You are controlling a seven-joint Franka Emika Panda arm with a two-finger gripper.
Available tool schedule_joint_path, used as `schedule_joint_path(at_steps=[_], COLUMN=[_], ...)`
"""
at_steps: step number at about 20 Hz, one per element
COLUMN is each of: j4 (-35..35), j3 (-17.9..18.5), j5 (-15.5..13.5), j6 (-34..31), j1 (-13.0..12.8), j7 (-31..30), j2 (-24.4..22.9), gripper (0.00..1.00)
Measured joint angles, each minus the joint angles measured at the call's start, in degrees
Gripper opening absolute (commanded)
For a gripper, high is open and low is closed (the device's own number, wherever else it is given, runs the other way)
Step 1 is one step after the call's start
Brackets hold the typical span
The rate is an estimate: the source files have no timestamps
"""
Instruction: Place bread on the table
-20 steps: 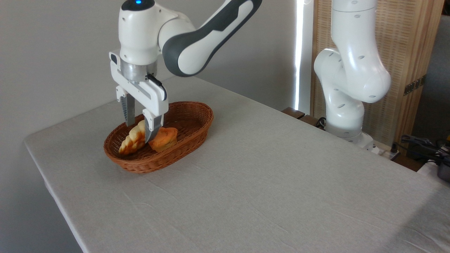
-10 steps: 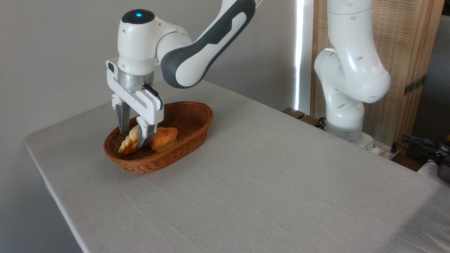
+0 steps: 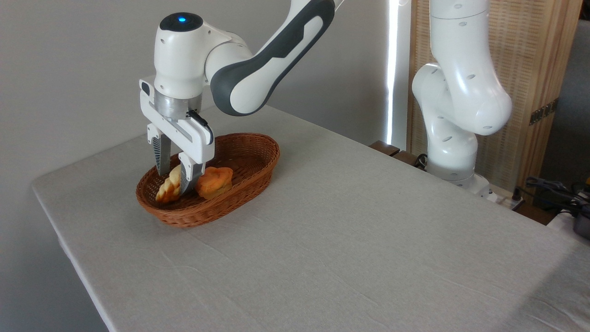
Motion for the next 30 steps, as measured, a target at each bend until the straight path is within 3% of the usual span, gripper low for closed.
schedule_joint_path(at_steps=[12, 17, 20, 23, 26, 28, 30], j4=[0.5, 2.3, 3.6, 4.5, 4.5, 4.4, 4.2], j3=[0.5, 2.3, 5.6, 10.2, 13.7, 14.8, 15.7], j5=[0.0, 0.0, 0.0, 0.1, 3.9, 7.8, 9.9], j6=[-1.2, -9.1, -15.9, -22.6, -24.8, -24.9, -25.0], j1=[0.1, 0.3, 0.4, 0.5, 0.7, 0.8, 0.7], j7=[0.0, 0.3, 2.9, 9.4, 14.7, 16.7, 17.8], j2=[-0.8, -4.2, -6.8, -9.3, -10.4, -10.2, -9.7], gripper=[0.03, 0.03, 0.03, 0.07, 0.09, 0.10, 0.11])
